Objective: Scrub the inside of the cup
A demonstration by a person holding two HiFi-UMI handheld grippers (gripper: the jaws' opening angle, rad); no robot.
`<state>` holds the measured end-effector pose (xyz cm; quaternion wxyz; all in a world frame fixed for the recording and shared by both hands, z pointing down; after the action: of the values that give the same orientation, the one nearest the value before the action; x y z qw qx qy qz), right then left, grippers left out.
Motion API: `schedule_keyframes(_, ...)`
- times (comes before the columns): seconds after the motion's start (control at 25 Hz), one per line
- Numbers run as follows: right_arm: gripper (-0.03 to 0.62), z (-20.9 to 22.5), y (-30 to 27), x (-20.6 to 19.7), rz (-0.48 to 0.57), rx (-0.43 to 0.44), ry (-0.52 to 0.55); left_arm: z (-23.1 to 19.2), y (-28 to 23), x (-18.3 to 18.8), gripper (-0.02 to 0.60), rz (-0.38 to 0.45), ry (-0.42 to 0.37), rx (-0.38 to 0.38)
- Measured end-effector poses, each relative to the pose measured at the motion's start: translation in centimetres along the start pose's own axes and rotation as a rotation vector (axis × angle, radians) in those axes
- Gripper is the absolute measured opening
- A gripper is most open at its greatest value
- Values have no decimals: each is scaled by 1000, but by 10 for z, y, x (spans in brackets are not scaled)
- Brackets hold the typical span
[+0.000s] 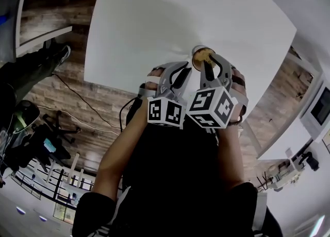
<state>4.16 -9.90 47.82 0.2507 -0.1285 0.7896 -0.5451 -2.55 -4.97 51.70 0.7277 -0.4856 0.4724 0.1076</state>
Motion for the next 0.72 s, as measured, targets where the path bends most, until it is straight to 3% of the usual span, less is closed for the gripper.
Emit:
schedule_keyframes(0.2, 52, -8, -25, -1, -54, 47, 42, 0, -1, 1, 61, -4, -5, 4)
schedule_keyframes(0.36, 52, 6, 9, -1, -63, 46, 50, 2, -3, 2, 61, -11, -5, 13)
schedule_keyframes(0.48, 52, 8, 20, -5, -87, 104, 71, 3, -3, 3, 60, -8, 8, 25)
schedule_keyframes(0.6, 52, 0, -2, -7, -116, 178, 104, 1, -2, 3, 61, -6, 22, 33)
schedule_keyframes(0.72, 52, -7, -22, -5, -137, 193, 132, 2, -3, 3, 61, -9, 18, 35)
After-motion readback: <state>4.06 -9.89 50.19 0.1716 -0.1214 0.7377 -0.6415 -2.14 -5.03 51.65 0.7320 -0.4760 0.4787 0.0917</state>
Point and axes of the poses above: the fingertips, and each gripper's own axes: y backward along the fingers, z to its right, x out of its top, the point moved 6 cm from there along y, backward along the fingers
